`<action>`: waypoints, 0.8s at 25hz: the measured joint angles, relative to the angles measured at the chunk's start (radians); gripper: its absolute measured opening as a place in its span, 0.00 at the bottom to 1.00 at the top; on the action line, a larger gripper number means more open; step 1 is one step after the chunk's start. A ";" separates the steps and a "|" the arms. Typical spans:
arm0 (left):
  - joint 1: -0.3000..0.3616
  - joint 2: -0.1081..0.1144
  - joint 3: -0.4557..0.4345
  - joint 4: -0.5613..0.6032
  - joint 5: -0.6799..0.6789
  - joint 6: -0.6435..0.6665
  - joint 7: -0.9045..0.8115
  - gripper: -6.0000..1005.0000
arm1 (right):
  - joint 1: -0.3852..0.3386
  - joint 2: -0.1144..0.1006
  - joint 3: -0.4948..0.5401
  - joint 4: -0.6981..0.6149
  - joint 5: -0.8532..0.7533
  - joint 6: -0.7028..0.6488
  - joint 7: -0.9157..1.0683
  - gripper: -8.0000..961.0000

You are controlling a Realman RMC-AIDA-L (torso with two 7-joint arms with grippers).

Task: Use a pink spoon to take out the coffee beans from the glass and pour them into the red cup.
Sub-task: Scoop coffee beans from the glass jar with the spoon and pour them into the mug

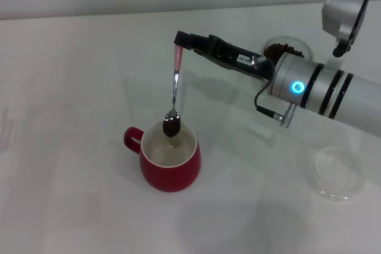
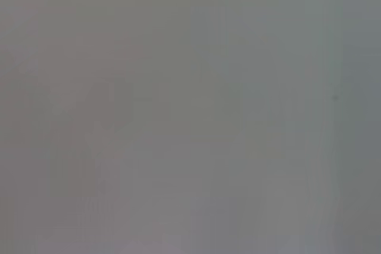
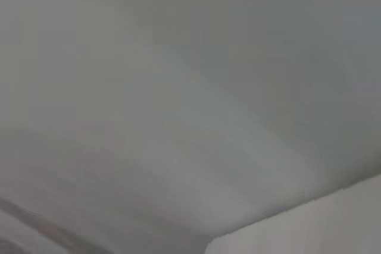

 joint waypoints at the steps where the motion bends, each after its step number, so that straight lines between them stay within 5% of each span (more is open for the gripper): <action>1: -0.001 0.000 0.000 -0.002 0.000 0.000 0.000 0.73 | -0.004 0.000 -0.002 0.000 0.007 -0.013 -0.030 0.19; 11: -0.028 0.004 -0.001 -0.007 -0.025 0.001 0.003 0.73 | -0.059 0.000 -0.034 -0.003 0.057 -0.207 -0.344 0.19; 20: -0.038 0.005 -0.001 -0.009 -0.026 0.002 0.003 0.73 | -0.063 0.000 -0.194 -0.013 0.224 -0.243 -0.623 0.19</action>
